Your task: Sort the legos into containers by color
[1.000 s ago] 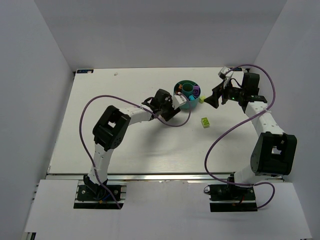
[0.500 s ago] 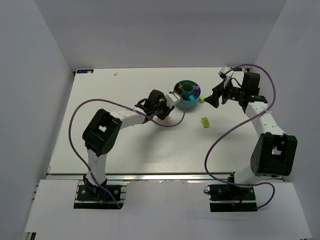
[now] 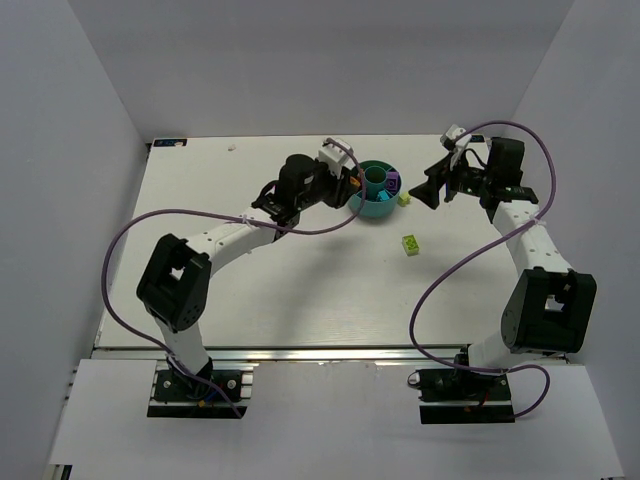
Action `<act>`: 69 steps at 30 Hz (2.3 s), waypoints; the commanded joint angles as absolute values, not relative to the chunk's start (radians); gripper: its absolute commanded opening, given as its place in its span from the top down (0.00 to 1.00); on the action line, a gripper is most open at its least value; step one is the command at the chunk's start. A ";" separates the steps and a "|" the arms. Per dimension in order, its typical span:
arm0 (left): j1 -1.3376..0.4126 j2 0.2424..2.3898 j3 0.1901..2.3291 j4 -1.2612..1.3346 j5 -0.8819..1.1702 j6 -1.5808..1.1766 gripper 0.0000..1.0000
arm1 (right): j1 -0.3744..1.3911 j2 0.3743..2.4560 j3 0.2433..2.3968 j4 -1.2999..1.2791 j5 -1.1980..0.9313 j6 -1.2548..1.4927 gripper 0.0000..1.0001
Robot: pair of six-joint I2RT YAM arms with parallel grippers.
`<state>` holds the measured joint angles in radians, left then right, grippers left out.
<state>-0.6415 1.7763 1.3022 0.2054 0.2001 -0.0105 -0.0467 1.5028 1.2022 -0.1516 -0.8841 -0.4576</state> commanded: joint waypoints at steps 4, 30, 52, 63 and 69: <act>-0.638 1.825 1.462 0.279 0.253 -0.087 0.92 | -0.051 1.491 1.230 -0.127 -0.904 -0.431 0.22; -0.637 1.872 1.385 0.537 0.429 0.120 0.94 | 0.106 1.689 1.525 -0.176 -0.756 0.509 0.34; -0.649 1.809 1.335 0.566 0.439 0.107 0.86 | 0.216 1.764 1.499 -0.173 -0.765 0.549 0.88; -0.640 1.689 1.287 0.397 0.172 0.032 0.24 | 0.166 1.795 1.641 -0.208 -0.617 0.290 1.00; -0.609 1.591 1.198 0.261 0.080 -0.158 0.13 | 0.158 1.856 1.712 -0.221 -0.508 0.169 1.00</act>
<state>-0.6285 1.6596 1.2259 0.3668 0.1574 -0.0429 0.1596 1.8297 1.6547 -0.2146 -0.5838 0.2775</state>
